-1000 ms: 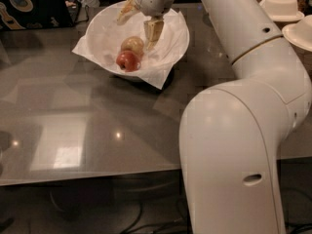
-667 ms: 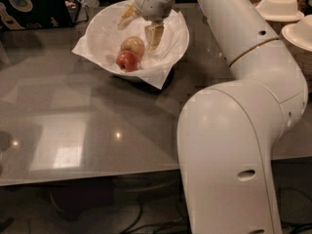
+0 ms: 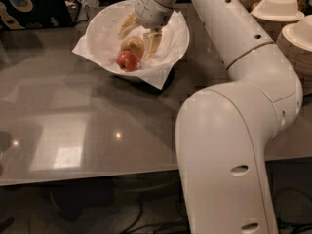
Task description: Pick apple from white bowl
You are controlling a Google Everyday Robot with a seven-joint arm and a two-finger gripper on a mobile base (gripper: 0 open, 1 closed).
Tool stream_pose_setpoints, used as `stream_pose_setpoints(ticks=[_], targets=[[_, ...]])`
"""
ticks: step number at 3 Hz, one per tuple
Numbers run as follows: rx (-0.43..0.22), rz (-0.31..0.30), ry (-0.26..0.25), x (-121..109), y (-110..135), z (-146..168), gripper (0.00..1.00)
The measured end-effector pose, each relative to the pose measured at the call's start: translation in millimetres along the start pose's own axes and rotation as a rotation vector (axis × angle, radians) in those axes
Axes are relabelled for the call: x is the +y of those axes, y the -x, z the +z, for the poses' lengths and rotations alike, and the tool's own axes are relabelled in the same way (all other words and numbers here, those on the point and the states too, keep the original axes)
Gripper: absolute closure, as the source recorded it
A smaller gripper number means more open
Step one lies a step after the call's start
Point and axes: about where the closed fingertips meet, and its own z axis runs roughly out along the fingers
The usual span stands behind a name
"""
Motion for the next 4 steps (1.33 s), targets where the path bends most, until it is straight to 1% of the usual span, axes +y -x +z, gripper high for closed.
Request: stream_pose_setpoints(ticks=[3, 4], targets=[[-0.072, -0.006, 0.037, 2.0, 10.1, 24.7, 0.38], [-0.087, -0.009, 0.054, 0.7, 12.7, 34.0, 0.38]])
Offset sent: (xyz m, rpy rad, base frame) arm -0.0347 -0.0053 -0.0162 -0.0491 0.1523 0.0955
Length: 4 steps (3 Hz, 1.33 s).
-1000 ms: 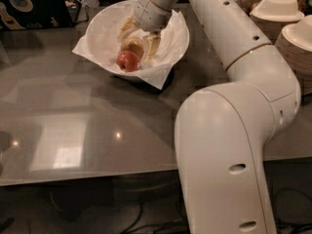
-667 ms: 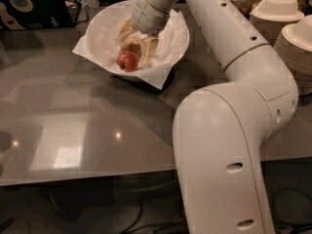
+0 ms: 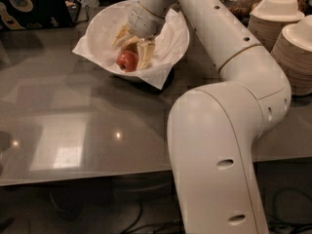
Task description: Pick apple from white bowl
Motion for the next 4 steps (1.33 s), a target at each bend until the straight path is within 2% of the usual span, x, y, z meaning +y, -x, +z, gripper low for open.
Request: stream_pose_setpoints(ticks=[1, 2, 4], targets=[[-0.011, 0.000, 0.013, -2.1, 0.8, 8.3, 0.40], [-0.018, -0.004, 0.025, -4.9, 1.8, 15.4, 0.56], [0.001, -0.019, 0.032, -13.6, 7.0, 13.4, 0.99]])
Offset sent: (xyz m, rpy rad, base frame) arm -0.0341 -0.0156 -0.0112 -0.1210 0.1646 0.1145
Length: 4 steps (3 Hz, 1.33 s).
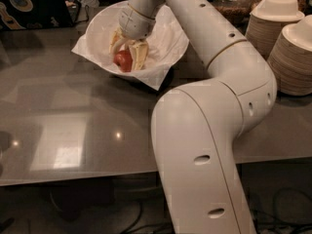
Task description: Pick apple from white bowl
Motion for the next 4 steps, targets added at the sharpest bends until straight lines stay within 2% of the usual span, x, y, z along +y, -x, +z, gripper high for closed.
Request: stream_pose_setpoints(ticks=[2, 3, 4], targets=[[0.085, -0.045, -0.047, -16.5, 13.6, -40.7, 1.00], [0.128, -0.071, -0.105, -21.5, 24.1, -76.7, 1.00], [0.161, -0.103, -0.206, -23.0, 37.3, -122.3, 1.00]])
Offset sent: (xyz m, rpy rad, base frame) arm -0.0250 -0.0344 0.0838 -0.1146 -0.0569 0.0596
